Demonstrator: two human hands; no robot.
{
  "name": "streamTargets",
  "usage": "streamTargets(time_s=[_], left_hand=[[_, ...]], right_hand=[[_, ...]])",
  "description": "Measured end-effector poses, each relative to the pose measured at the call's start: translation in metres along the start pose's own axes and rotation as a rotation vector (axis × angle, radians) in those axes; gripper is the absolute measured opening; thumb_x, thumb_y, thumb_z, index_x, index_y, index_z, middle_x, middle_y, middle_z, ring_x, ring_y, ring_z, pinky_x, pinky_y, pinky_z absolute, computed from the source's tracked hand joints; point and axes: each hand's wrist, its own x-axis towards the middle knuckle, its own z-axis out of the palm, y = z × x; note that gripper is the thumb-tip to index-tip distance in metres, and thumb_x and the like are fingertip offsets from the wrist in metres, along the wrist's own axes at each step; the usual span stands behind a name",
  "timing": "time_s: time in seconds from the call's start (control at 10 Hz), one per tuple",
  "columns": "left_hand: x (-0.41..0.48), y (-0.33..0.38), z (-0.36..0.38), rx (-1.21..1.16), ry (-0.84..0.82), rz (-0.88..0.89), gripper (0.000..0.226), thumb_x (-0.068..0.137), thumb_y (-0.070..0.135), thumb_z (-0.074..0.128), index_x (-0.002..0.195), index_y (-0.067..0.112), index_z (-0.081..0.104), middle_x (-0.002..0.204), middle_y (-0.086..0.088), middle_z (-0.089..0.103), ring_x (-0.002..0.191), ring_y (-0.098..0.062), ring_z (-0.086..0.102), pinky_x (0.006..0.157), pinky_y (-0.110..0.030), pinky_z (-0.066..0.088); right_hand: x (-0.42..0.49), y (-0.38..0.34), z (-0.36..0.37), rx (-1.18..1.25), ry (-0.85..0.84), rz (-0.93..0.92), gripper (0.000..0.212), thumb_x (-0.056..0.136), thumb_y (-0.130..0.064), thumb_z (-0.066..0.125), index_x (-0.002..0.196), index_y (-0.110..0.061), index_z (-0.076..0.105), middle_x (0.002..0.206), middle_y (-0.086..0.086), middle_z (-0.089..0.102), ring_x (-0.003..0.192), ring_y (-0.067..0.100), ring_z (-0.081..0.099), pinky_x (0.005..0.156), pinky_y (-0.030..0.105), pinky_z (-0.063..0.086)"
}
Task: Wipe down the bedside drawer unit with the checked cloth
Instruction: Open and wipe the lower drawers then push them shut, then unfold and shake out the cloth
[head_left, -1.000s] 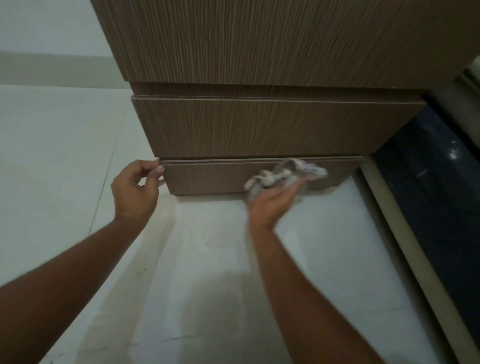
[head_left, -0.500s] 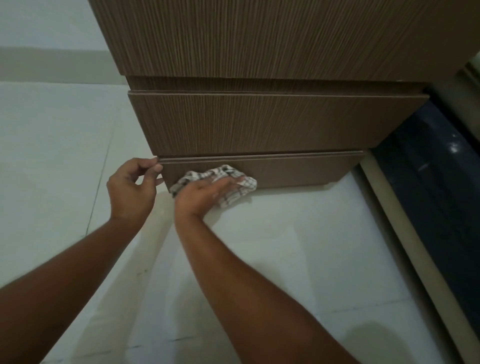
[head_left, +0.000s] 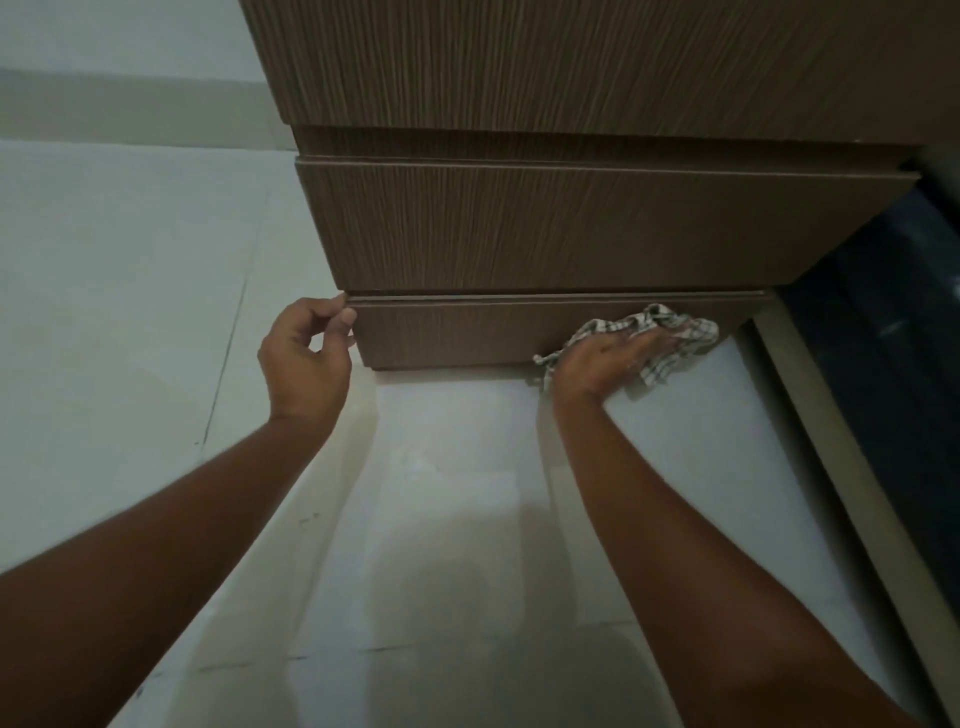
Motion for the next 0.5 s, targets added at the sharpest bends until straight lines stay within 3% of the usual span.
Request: streamTargets(time_s=[0.1,0.2,0.3,0.4,0.5], left_hand=[[-0.003,-0.002,0.004,-0.027,0.041,-0.035,0.005,0.095,0.020,0.065,0.097,0.016,0.067,0.108,-0.006,0.074,0.105,-0.021,0.071,0.090,-0.051,0.059],[-0.008,0.004,0.009,-0.043,0.086,-0.065,0.003,0.095,0.019,0.065,0.096,0.016,0.065,0.108,-0.005,0.074,0.106,-0.017,0.071,0.094,-0.051,0.058],[-0.011,0.011,0.013,-0.079,0.125,-0.118,0.003,0.094,0.019,0.067,0.097,0.019,0.068,0.104,-0.002,0.075,0.103,-0.015,0.072,0.094,-0.049,0.058],[-0.018,0.019,0.021,-0.128,0.234,-0.243,0.018,0.091,0.025,0.073,0.107,0.023,0.066,0.103,0.000,0.072,0.093,-0.015,0.071,0.089,-0.035,0.060],[-0.038,0.027,0.028,-0.048,0.334,-0.368,0.030,0.089,0.027,0.075,0.110,0.013,0.059,0.103,-0.001,0.063,0.081,-0.004,0.060,0.079,-0.019,0.051]], right_hand=[[0.017,-0.008,-0.015,0.032,0.031,0.032,0.058,0.099,-0.011,0.025,0.149,0.018,0.020,0.161,0.033,0.015,0.152,0.042,0.017,0.120,0.009,-0.003],[0.033,-0.031,-0.034,-0.021,0.115,0.038,0.048,0.106,-0.002,0.029,0.152,0.010,0.022,0.160,0.029,0.023,0.148,0.035,0.030,0.109,-0.004,0.008],[0.052,-0.053,-0.063,-0.072,0.018,0.344,0.048,0.110,-0.024,0.026,0.157,-0.015,0.022,0.160,0.015,0.033,0.142,0.032,0.041,0.114,0.034,0.037],[0.074,-0.051,-0.085,-0.062,-0.111,0.508,0.046,0.108,-0.021,0.035,0.152,-0.011,0.034,0.152,0.014,0.046,0.136,0.032,0.050,0.104,0.038,0.046],[0.050,-0.042,-0.088,-0.043,-0.101,0.470,0.044,0.106,-0.022,0.038,0.146,-0.006,0.042,0.145,0.019,0.052,0.129,0.036,0.055,0.100,0.037,0.049]])
